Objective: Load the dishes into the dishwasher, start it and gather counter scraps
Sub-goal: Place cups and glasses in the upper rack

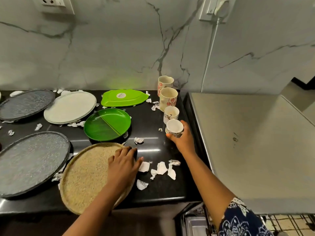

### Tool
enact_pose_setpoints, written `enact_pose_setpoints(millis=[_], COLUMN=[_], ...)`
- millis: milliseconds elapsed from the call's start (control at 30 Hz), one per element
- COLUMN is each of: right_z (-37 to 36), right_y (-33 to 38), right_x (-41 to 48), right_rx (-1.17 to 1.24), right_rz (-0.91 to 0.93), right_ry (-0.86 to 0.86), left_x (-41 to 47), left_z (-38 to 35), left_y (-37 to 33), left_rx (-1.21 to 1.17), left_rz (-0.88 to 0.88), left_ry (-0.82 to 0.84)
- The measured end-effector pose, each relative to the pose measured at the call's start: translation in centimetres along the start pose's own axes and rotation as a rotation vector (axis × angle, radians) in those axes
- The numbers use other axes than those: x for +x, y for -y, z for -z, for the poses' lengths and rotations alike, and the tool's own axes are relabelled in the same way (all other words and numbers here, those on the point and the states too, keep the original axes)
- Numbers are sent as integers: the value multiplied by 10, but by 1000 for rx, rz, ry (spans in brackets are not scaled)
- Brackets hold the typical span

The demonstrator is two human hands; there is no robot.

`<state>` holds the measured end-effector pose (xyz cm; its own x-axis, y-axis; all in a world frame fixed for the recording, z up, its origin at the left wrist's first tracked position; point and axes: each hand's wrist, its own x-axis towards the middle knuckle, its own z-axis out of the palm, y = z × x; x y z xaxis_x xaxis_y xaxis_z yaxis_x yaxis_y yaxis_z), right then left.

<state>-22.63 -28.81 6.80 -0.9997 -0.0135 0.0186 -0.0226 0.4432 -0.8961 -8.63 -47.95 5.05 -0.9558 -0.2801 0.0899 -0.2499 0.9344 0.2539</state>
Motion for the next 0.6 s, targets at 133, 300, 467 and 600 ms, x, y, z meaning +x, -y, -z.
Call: enact_pose_setpoints(millis=[133,300,467,600], right_z=[8,23,52,55], right_y=[0,-7,-9,-9], right_x=[4,2,20,52], right_rx=[29,48,405,334], right_rz=[38,49,-90,-87], right_ry=[28,347,489,279], left_x=[21,58,78,88], left_z=[3,7,-6,-19], left_y=[-11,-40,-69,-81], left_rx=[-86,-371,-515,-586], left_rz=[-70,-198,-223,-148], left_ry=[-170,-79,83,127])
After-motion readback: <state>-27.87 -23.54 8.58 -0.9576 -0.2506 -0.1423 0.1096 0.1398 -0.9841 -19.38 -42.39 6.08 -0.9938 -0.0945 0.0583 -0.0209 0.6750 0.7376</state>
